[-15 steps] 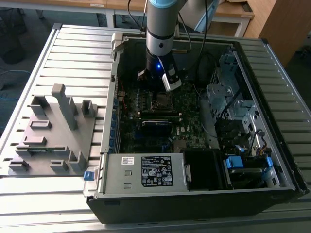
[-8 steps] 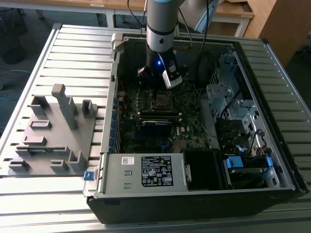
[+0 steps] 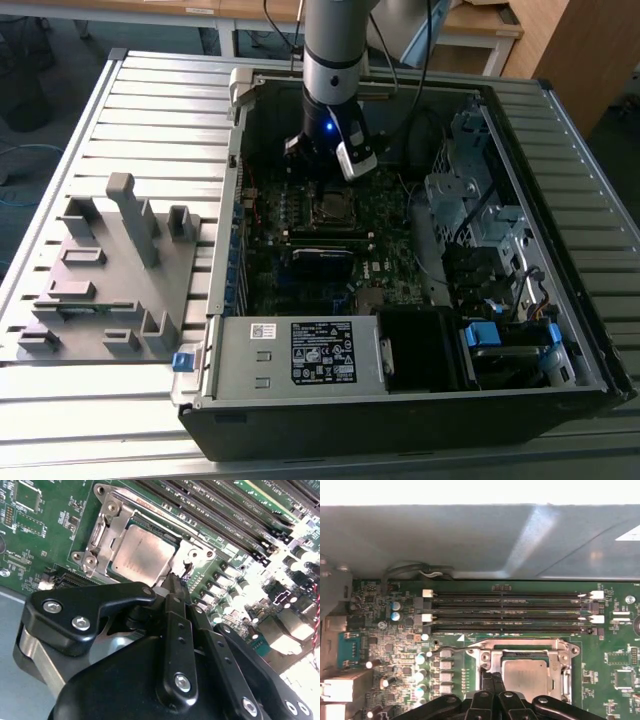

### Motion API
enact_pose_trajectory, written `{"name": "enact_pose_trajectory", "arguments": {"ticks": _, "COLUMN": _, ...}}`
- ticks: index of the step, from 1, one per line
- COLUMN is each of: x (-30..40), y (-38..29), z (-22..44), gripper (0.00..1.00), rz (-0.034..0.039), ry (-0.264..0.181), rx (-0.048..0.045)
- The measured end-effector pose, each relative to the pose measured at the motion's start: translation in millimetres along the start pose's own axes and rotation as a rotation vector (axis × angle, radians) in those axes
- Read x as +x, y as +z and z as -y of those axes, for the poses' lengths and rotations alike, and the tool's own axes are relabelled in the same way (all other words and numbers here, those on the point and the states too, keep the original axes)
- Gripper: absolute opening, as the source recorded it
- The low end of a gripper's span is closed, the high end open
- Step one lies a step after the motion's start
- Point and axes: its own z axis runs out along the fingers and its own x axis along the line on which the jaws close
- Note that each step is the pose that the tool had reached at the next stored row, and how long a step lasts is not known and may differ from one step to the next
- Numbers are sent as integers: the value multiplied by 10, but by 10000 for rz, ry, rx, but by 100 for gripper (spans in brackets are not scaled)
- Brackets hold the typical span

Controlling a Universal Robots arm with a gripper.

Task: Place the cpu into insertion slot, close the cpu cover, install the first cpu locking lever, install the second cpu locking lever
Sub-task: 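Close the cpu cover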

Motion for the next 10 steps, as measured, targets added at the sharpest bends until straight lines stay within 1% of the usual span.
{"name": "enact_pose_trajectory", "arguments": {"ticks": 3, "x": -57, "y": 3, "z": -1, "gripper": 10, "rz": 1, "ry": 1, "rx": -1}}
{"name": "enact_pose_trajectory", "arguments": {"ticks": 10, "x": -216, "y": 13, "z": -3, "gripper": 10, "rz": 2, "ry": -1, "rx": -3}}
